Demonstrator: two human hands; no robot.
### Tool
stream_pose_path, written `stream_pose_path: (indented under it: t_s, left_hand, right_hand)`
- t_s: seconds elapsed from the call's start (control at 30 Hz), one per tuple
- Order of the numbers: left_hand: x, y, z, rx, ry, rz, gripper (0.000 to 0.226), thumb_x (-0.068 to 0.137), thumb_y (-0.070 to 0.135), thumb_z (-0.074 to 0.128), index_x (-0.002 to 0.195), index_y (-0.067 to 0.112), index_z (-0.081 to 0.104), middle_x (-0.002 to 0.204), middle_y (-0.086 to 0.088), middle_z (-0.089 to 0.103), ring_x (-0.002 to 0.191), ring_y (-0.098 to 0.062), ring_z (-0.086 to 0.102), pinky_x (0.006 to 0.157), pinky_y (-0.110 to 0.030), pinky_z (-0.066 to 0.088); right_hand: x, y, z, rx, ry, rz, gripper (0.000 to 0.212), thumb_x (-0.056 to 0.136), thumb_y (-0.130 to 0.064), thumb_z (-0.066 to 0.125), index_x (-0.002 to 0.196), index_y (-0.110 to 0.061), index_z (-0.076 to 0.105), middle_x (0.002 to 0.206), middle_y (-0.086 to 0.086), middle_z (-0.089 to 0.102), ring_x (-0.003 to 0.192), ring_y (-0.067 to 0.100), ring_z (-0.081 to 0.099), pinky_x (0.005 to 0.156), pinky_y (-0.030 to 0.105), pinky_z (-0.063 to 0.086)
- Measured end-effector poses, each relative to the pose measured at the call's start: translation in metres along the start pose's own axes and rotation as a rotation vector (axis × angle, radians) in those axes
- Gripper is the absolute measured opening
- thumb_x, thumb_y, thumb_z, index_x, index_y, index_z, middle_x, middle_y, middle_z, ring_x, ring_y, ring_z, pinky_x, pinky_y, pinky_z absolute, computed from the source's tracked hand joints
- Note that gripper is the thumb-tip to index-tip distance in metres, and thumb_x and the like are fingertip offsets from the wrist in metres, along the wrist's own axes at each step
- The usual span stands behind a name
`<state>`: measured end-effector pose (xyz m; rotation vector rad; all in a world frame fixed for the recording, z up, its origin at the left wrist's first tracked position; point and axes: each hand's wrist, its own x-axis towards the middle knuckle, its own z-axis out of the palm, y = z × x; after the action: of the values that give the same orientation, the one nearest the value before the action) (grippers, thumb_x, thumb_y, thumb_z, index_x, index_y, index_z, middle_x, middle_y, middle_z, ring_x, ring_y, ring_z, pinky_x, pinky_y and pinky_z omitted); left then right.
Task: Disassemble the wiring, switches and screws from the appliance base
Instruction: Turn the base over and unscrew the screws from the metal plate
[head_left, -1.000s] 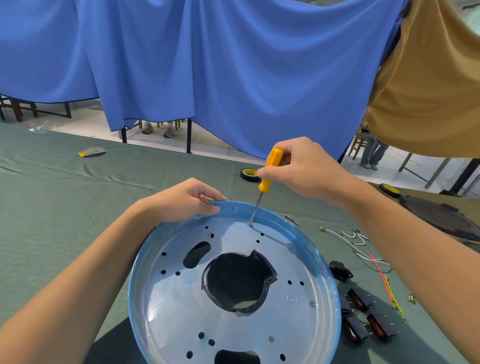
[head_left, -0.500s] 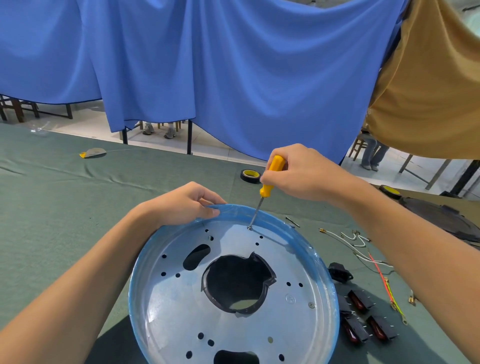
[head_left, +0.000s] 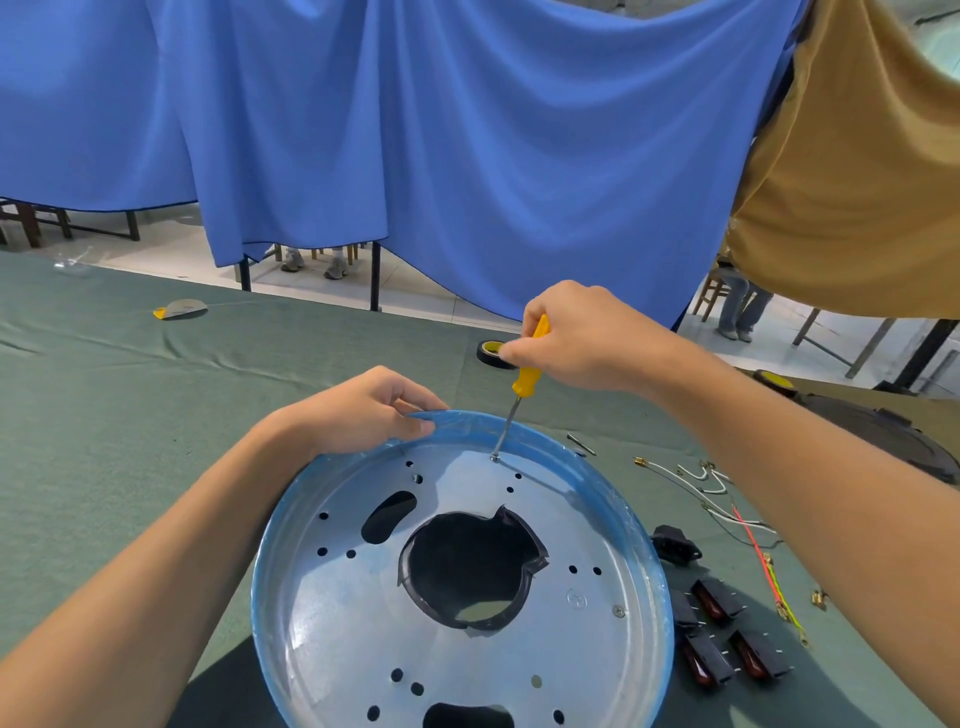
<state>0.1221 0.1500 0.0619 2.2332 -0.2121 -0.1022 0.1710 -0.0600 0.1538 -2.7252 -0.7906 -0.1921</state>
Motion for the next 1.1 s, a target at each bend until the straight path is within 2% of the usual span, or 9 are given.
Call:
stream_pose_path:
  t_s: [0.1,0.2,0.27,0.43,0.57,0.73,0.9,1.03,1.1]
  left_hand:
    - [0.0,0.0,0.0,0.0,0.002,0.003,0.025,0.098,0.009,0.055,0.112,0.022,0.071,0.101,-0.002,0.076,0.097,-0.026,0.07,0.094,-0.052,0.051]
    - [0.0,0.0,0.0,-0.002,-0.001,0.007,0.025,0.098,0.009,0.055,0.112,0.021,0.072,0.102,-0.004,0.075,0.099,-0.029,0.069,0.095,-0.052,0.05]
    - [0.0,0.0,0.0,-0.005,-0.004,0.008,0.025,0.098,0.009,0.055,0.112,0.021,0.071,0.101,-0.003,0.075,0.098,-0.028,0.07,0.094,-0.051,0.051]
    - [0.002,-0.002,0.0,-0.025,-0.008,0.009,0.026,0.098,0.009,0.055,0.108,0.024,0.072,0.099,-0.001,0.076,0.094,-0.022,0.071,0.092,-0.046,0.054]
    - [0.003,-0.007,0.001,-0.038,-0.013,0.005,0.026,0.097,0.008,0.056,0.108,0.024,0.072,0.1,-0.001,0.076,0.095,-0.022,0.071,0.093,-0.045,0.053]
    - [0.004,-0.009,0.002,-0.05,-0.013,0.003,0.028,0.097,0.007,0.056,0.104,0.027,0.073,0.098,0.001,0.076,0.094,-0.019,0.071,0.093,-0.041,0.054]
    - [0.004,-0.009,0.001,-0.051,-0.02,0.007,0.027,0.098,0.008,0.055,0.106,0.026,0.073,0.098,0.0,0.076,0.094,-0.021,0.072,0.092,-0.044,0.054]
    - [0.004,-0.008,0.001,-0.057,-0.017,0.01,0.027,0.098,0.007,0.055,0.105,0.026,0.073,0.098,-0.003,0.076,0.095,-0.025,0.071,0.092,-0.047,0.054]
    - [0.003,-0.008,0.001,-0.058,-0.017,0.01,0.027,0.098,0.007,0.055,0.106,0.025,0.073,0.099,-0.004,0.076,0.095,-0.026,0.071,0.092,-0.049,0.054]
  right_hand:
    - [-0.001,-0.002,-0.002,-0.013,-0.045,-0.004,0.018,0.08,-0.036,0.067,0.082,-0.018,0.066,0.077,0.001,0.063,0.067,0.014,0.053,0.051,0.026,0.036]
    - [0.003,-0.003,0.0,-0.045,-0.024,-0.004,0.049,0.086,-0.052,0.06,0.087,-0.003,0.063,0.075,0.015,0.061,0.067,0.019,0.049,0.057,0.03,0.037]
    - [0.003,-0.004,0.0,-0.053,-0.01,0.002,0.053,0.088,-0.054,0.059,0.078,-0.002,0.059,0.064,0.008,0.052,0.065,0.022,0.046,0.056,0.03,0.035]
    - [0.0,-0.006,-0.007,-0.046,-0.08,0.0,0.013,0.08,-0.035,0.067,0.079,-0.022,0.065,0.078,-0.002,0.063,0.069,0.012,0.054,0.051,0.026,0.035]
    - [0.002,-0.007,-0.004,-0.175,-0.076,-0.007,0.048,0.088,-0.06,0.055,0.077,-0.013,0.059,0.07,0.004,0.058,0.067,0.02,0.052,0.055,0.031,0.037]
    - [-0.001,-0.007,-0.005,-0.075,-0.115,-0.045,0.013,0.082,-0.034,0.066,0.082,-0.022,0.064,0.078,-0.004,0.062,0.07,0.012,0.055,0.051,0.026,0.035]
    - [0.001,-0.009,-0.003,-0.106,-0.079,-0.046,0.051,0.09,-0.053,0.057,0.075,-0.005,0.056,0.063,0.001,0.051,0.062,0.02,0.046,0.053,0.029,0.033]
    - [0.001,-0.01,-0.006,-0.067,-0.107,-0.053,0.011,0.083,-0.033,0.066,0.079,-0.023,0.064,0.076,-0.005,0.062,0.069,0.01,0.055,0.051,0.025,0.036]
    - [0.001,-0.011,-0.006,-0.062,-0.118,-0.039,0.015,0.083,-0.038,0.065,0.082,-0.023,0.064,0.078,-0.006,0.062,0.07,0.012,0.056,0.053,0.025,0.036]
